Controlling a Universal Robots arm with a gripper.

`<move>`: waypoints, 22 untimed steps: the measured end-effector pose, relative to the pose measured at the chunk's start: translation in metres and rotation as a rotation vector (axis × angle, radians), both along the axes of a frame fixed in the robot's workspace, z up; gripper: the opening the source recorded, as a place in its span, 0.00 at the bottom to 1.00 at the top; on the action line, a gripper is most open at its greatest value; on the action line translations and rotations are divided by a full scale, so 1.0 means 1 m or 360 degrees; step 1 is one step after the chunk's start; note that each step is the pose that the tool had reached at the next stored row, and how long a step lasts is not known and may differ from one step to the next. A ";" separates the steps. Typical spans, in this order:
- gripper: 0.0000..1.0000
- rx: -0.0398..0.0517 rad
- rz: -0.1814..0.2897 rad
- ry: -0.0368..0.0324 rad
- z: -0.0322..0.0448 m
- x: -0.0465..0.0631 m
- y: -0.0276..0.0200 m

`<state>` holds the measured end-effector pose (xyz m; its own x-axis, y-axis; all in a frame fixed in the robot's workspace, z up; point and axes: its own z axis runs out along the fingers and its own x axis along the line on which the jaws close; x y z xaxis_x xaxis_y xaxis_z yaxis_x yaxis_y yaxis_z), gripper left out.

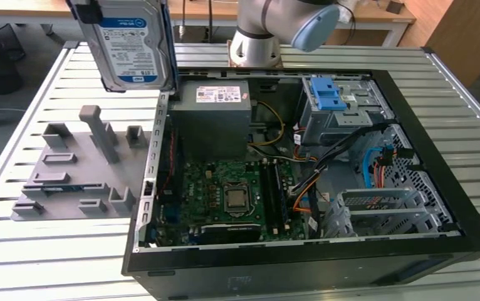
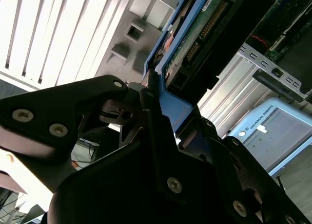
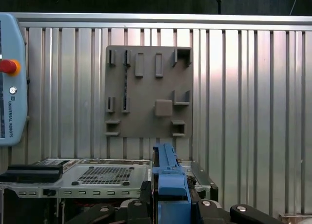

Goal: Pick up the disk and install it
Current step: 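Pick up the disk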

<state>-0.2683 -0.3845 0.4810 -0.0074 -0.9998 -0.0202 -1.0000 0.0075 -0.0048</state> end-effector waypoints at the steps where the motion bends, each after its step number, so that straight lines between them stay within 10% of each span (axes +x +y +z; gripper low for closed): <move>1: 0.36 0.0000 0.0000 0.0000 0.0000 0.002 -0.0013; 22: 0.36 0.0000 0.0000 0.0000 0.0000 0.038 -0.0280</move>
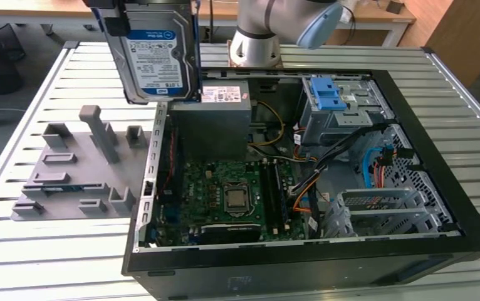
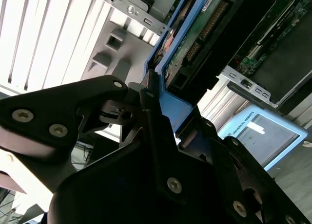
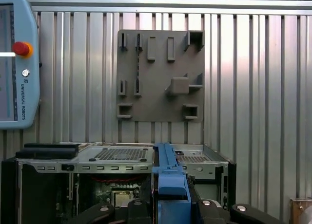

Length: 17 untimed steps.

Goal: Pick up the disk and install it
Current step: 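Pick up the disk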

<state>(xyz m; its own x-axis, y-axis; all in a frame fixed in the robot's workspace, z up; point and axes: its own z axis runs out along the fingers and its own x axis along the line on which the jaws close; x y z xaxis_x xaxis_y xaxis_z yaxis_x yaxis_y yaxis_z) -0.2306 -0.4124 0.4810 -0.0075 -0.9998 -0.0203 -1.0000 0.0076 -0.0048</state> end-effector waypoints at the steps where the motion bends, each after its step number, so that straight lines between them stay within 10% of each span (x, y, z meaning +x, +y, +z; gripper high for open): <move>1: 0.36 0.0000 0.0000 0.0000 0.0000 0.002 -0.0012; 17: 0.36 0.0000 0.0000 0.0000 0.0000 0.031 -0.0199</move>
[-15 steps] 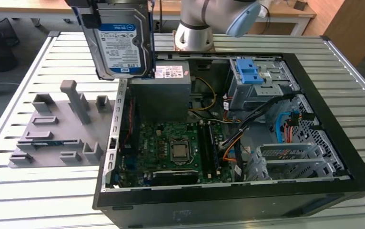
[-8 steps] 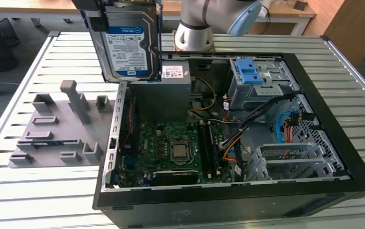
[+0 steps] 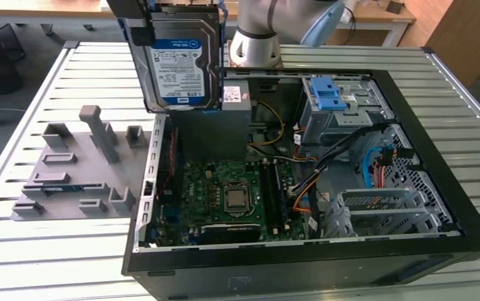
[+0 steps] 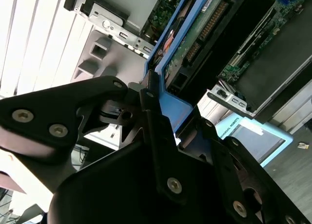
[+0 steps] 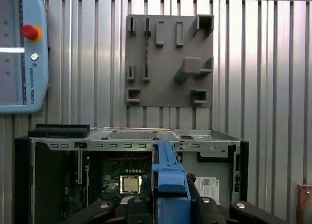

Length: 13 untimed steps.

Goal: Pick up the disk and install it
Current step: 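Pick up the disk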

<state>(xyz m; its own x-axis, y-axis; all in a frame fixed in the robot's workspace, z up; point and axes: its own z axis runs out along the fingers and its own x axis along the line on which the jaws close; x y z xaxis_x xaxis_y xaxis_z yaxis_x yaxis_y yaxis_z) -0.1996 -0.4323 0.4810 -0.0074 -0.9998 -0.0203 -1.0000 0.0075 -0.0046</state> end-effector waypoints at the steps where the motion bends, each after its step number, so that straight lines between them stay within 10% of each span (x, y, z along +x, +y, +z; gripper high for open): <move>1: 0.36 0.0000 0.0000 0.0000 0.0000 0.002 -0.0011; 13: 0.36 0.0000 0.0000 0.0001 0.0000 0.026 -0.0140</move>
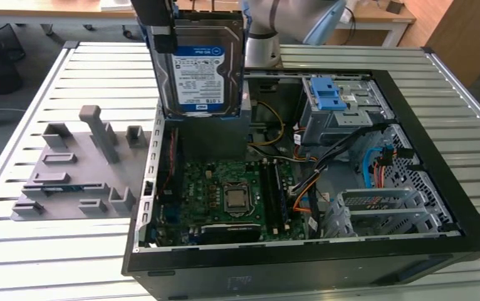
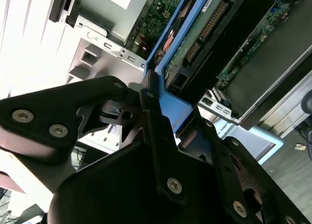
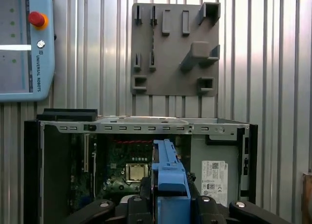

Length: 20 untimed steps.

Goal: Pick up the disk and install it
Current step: 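Pick up the disk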

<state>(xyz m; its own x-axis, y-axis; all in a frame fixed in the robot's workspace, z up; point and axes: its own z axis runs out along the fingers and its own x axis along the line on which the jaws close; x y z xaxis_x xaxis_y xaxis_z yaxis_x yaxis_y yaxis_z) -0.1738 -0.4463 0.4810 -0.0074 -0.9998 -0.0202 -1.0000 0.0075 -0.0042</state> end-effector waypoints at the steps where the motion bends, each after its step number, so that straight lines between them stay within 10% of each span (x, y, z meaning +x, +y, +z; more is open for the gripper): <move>1: 0.36 0.0000 0.0000 0.0000 0.0000 0.002 -0.0010; 20: 0.36 0.0000 0.0000 0.0003 0.0000 0.050 -0.0144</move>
